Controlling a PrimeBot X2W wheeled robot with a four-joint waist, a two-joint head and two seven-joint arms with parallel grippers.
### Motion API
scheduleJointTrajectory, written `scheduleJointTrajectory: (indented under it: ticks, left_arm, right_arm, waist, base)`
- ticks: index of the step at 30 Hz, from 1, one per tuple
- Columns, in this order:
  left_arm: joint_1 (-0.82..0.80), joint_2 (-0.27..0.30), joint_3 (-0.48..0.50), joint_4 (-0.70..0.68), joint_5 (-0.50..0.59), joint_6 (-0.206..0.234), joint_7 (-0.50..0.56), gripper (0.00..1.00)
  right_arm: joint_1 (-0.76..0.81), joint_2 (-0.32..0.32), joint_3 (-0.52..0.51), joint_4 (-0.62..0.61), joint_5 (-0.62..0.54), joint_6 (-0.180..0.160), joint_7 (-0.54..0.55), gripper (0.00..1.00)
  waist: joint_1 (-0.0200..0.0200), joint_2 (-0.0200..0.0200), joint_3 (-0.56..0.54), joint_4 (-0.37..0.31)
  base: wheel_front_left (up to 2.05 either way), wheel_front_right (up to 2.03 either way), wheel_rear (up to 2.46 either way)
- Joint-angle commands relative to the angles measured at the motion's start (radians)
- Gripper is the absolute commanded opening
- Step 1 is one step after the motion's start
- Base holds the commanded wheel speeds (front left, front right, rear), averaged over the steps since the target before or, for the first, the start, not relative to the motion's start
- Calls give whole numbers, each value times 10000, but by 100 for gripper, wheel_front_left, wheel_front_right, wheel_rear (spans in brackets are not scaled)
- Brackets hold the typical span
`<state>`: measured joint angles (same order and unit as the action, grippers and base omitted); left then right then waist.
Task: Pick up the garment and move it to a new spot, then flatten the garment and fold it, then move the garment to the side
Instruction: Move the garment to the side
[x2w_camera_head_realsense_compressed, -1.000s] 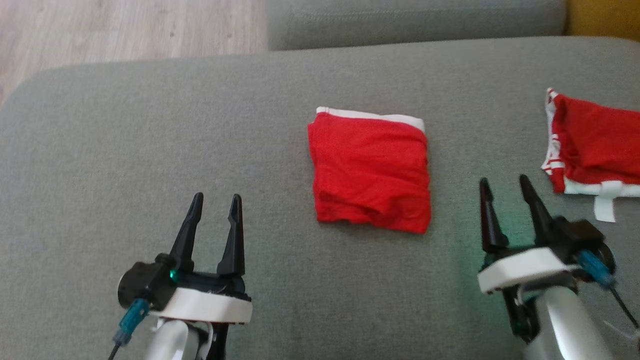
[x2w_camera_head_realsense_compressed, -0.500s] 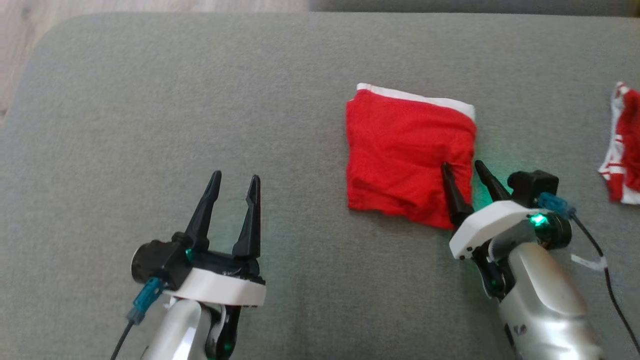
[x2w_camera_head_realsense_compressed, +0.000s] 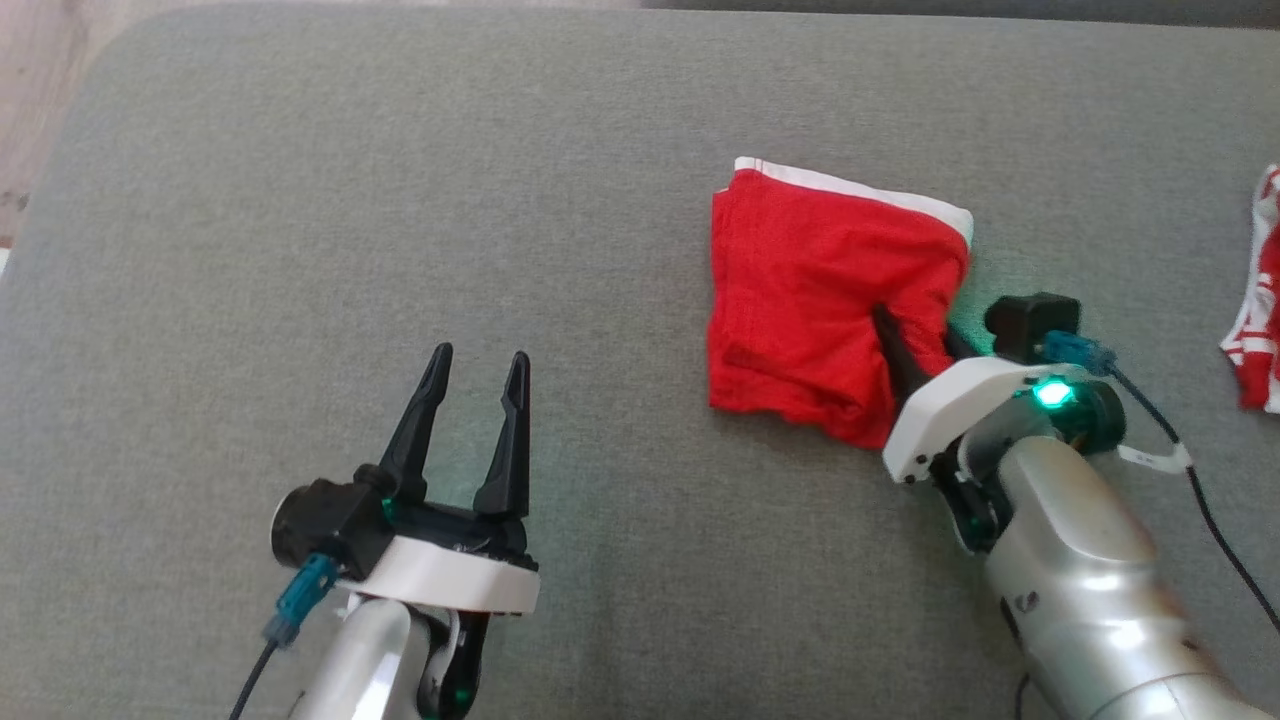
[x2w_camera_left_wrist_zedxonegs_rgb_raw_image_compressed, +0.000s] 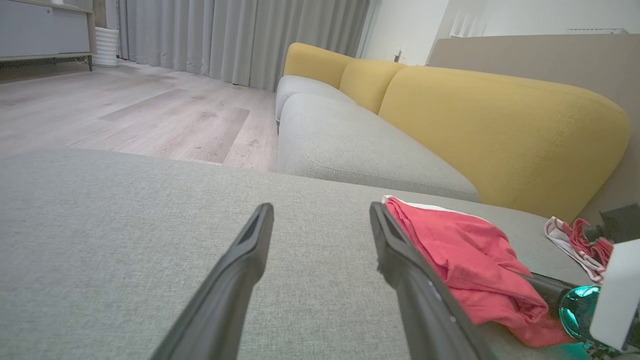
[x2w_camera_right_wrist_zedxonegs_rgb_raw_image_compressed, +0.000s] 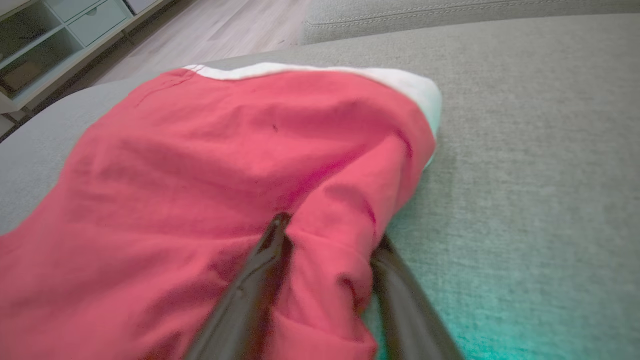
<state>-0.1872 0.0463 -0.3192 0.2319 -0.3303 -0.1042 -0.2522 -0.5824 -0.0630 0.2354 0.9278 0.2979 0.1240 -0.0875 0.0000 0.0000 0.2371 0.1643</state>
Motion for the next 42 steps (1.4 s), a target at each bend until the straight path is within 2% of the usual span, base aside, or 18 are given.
scheduleJointTrajectory:
  ticks: [1,7,12,16,19,24,31,35,42]
  left_arm:
    - [-414,39,321,-243,47,31,-95,100]
    - [-349,39,419,-207,245,-32,-95,100]
    - [-262,39,502,-197,304,-75,-95,100]
    - [-156,39,504,-184,321,-106,-95,100]
    - [-99,39,525,-206,321,-116,-95,100]
    - [-45,39,527,-227,329,-133,-95,100]
    - [-222,39,557,-285,432,-165,-95,100]
    - [-513,39,596,-307,522,-193,-95,100]
    - [-886,39,541,-328,539,-220,-95,100]
  right_arm:
    - [-11,127,373,95,-29,67,-38,0]
    - [-530,-29,737,492,-926,67,-864,0]
    - [-893,-832,1606,320,-2219,67,-1367,0]
    - [-1203,-1807,2121,-71,-2523,67,-1496,0]
    - [-1412,-2793,2483,-419,-2702,67,-1532,0]
    - [-1580,-4194,2846,-696,-2267,67,-1276,0]
    - [-1724,-6016,3359,-962,-1600,67,-626,0]
    - [-2031,-7321,3655,-836,-1771,67,-207,0]
    - [-2223,-8150,3726,-509,-1705,67,73,0]
  waist:
    - [0,0,-39,-89]
    - [0,0,-232,-541]
    - [0,0,-490,-1024]
    - [0,0,-638,-1357]
    - [0,0,-682,-1522]
    - [0,0,-592,-1663]
    - [0,0,-62,-1673]
    - [0,0,489,-1592]
    - [0,0,1119,-1429]
  base:
    - [0,0,0]
    - [0,0,0]
    - [0,0,0]
    - [0,0,0]
    - [0,0,0]
    - [0,0,0]
    - [0,0,0]
    - [0,0,0]
    - [0,0,0]
